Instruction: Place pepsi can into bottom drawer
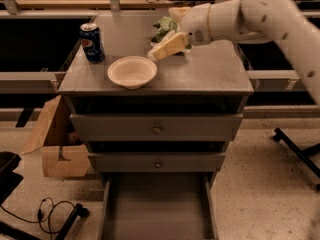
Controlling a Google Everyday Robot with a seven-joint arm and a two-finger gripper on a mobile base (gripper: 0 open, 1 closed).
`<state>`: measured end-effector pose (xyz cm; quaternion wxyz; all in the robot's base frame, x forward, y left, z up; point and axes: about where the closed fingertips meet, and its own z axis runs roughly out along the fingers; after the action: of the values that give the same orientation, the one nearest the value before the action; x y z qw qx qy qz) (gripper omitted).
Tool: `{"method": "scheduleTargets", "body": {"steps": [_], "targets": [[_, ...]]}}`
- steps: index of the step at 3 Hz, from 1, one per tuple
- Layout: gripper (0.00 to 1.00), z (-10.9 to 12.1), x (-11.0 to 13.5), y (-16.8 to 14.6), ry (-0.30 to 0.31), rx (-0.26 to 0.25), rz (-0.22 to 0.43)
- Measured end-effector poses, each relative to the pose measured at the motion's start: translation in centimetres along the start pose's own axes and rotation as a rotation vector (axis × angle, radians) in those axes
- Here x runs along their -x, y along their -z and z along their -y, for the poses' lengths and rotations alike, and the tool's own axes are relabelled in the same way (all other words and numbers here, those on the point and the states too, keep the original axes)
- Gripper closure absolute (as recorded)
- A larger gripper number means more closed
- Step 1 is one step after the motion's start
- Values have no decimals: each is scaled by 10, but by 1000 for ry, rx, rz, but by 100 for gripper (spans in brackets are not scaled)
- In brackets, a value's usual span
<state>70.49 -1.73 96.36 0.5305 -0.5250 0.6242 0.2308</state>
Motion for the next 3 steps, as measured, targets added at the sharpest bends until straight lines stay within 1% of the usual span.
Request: {"method": "scheduleTargets", "body": {"steps": [1, 2, 3], "targets": [[0, 27, -8, -75, -81, -2, 116], [0, 48, -4, -133, -134, -46, 168], [0, 52, 11, -169, -132, -67, 175]]}}
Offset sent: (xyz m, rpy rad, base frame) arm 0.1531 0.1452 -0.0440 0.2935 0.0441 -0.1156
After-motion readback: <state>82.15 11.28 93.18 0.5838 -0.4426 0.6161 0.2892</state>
